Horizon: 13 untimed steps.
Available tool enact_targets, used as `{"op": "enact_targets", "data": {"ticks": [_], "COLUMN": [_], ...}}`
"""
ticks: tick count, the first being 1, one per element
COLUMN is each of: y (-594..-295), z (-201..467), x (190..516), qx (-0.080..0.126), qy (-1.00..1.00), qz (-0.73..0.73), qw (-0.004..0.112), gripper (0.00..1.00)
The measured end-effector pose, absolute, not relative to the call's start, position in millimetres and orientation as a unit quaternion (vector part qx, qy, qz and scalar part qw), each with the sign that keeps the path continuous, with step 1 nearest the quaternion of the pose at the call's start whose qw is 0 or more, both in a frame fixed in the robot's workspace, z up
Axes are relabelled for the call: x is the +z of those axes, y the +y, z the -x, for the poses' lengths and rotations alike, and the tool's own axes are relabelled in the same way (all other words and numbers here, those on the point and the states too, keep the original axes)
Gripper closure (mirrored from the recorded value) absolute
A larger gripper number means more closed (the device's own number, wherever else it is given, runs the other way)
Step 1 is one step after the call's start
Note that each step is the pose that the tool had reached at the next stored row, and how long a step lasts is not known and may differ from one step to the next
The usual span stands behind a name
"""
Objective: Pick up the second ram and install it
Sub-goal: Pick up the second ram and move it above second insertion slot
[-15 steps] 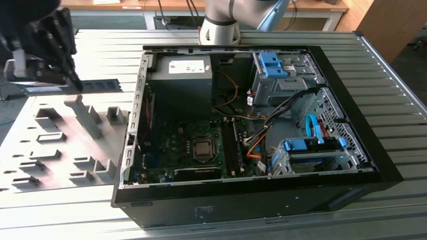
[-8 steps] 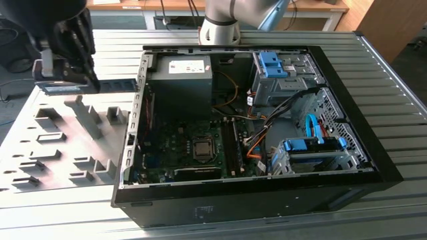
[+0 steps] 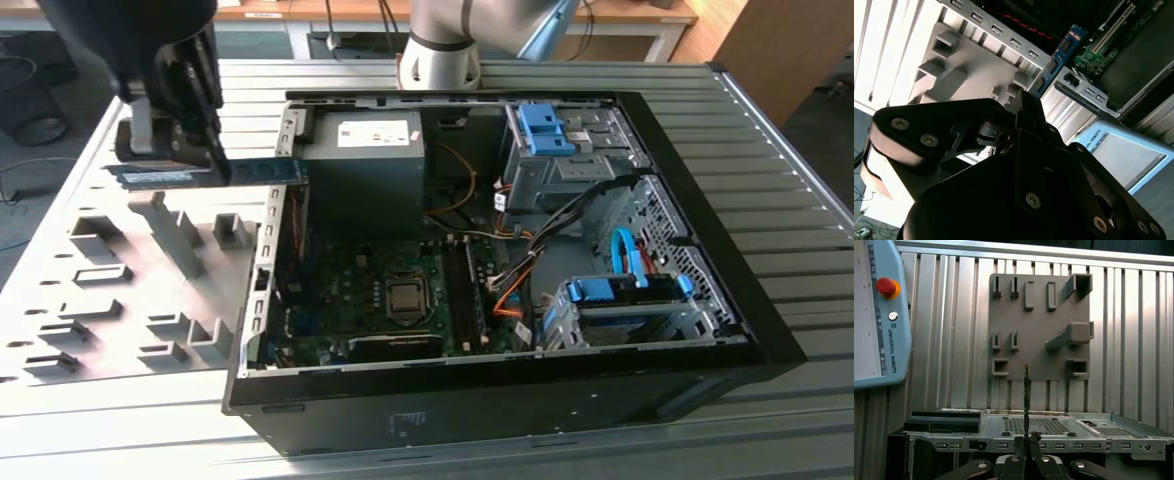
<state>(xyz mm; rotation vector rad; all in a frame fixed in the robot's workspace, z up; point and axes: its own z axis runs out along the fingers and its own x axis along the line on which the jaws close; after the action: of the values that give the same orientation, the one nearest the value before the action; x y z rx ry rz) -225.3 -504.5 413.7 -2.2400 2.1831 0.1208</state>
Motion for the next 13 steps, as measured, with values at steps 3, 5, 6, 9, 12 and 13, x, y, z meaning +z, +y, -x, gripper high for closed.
{"op": "enact_targets", "data": {"ticks": [3,5,6,9,12,13], "y": [-504.5,-504.5,-504.5,-504.5,-504.4,-504.5], "z": [216.2,210.0,207.0,198.2,189.4,186.6], "x": [413.6,413.6,413.6,413.6,413.4,413.4], "qx": [0.039,0.039,0.039,0.039,0.039,0.039], "qy": [0.697,0.697,0.697,0.697,0.697,0.697], "qz": [0.716,0.716,0.716,0.716,0.716,0.716], "qw": [0.006,0.006,0.006,0.006,0.006,0.006], "gripper": [0.86,0.86,0.86,0.86,0.86,0.86]}}
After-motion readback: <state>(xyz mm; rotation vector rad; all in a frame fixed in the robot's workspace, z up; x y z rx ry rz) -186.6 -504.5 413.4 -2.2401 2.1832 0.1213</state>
